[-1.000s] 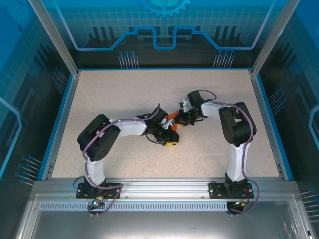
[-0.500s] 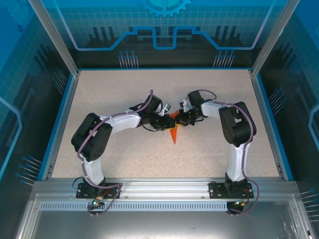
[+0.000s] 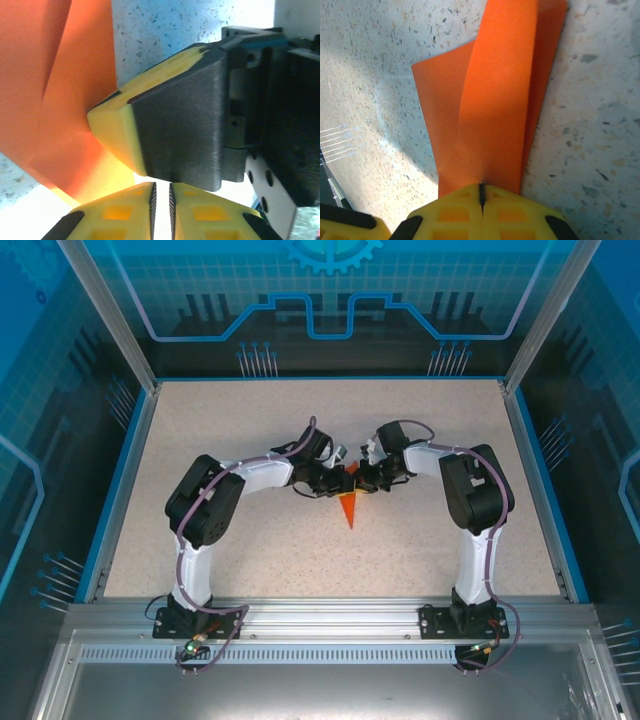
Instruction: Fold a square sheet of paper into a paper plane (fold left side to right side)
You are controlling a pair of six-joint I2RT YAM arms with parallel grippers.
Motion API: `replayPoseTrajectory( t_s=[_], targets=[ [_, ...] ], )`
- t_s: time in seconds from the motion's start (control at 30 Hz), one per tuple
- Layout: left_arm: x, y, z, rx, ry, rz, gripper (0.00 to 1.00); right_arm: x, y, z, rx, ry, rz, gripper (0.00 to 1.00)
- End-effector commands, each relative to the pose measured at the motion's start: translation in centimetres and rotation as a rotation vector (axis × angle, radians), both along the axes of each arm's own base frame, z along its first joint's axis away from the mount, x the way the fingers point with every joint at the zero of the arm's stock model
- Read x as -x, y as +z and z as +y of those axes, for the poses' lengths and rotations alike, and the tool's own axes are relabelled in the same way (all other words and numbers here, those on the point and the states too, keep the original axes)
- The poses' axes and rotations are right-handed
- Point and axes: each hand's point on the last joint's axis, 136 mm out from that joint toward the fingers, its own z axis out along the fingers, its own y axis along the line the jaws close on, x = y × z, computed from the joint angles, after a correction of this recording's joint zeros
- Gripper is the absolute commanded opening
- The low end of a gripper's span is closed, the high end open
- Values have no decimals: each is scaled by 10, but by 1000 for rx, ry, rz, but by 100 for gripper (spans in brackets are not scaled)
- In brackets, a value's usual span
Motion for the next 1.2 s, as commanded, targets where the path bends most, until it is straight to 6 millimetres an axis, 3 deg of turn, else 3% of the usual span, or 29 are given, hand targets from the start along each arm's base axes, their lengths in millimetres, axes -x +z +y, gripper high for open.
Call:
replayPoseTrajectory(
  t_s=[0.0,0.3,0.53,0.7,0.87,1.0,1.17],
  targets=[
    [4,-33,11,-70,19,41,17,4,-5,1,13,-7,25,5],
    [10,-61,18,-117,44,92,17,-8,17,11,-57,-4,-28,6],
    [14,-71,23,-138,58,119,17,-16,56,4,-88,-18,-147,11],
    [14,-72,24,-141,66,127,17,13,69,-7,-96,4,-149,10],
    [13,-70,23,-135,70,125,16,58,59,-4,-141,42,-80,7],
    [13,-68,22,-131,72,126,16,84,45,9,-202,68,-23,6],
    [13,-65,23,-133,74,122,17,90,33,21,-243,71,10,6]
  ],
)
